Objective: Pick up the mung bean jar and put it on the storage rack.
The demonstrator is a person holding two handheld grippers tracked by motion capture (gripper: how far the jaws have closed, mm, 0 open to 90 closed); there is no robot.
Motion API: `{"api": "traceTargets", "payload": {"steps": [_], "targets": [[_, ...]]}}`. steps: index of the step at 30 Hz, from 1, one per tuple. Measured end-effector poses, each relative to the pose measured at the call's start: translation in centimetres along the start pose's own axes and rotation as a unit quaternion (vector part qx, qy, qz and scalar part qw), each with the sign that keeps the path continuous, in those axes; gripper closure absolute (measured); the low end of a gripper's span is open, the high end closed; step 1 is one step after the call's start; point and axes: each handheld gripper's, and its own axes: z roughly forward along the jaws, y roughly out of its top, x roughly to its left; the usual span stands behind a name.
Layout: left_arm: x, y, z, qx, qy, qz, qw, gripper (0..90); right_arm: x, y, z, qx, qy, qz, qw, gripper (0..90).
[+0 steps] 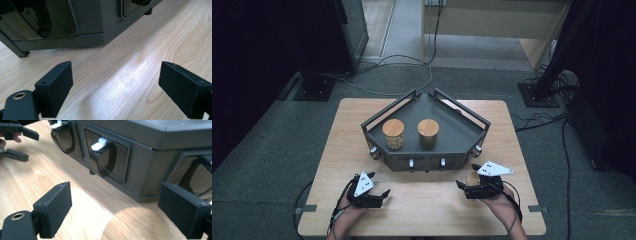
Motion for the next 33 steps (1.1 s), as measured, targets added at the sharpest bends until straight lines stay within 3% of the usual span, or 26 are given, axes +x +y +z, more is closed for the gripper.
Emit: {"api": "traceTargets", "payload": {"steps": [3, 4, 16, 33], "targets": [[0.0, 0.0, 0.0, 0.0, 0.0, 0.0, 1.0, 12.1, 0.0, 0.0, 0.0, 0.0, 0.0, 0.0, 1.0, 11.9], [0.0, 0.0, 0.0, 0.001, 0.0, 0.002, 1.0, 12.1, -0.2, -1.1, -0.5, 0.001, -0.009, 0.002, 1.0, 11.7], [0.0, 0.0, 0.0, 0.0, 0.0, 0.001, 1.0, 12.1, -0.4, -1.9, -1.3, -0.002, -0.024, 0.007, 0.9997, 11.7], [-0.1, 0.0, -0.2, 0.003, 0.004, 0.002, 1.0, 12.1, -0.1, -3.8, -0.3, 0.009, -0.038, 0.021, 0.999, 10.9]]}}
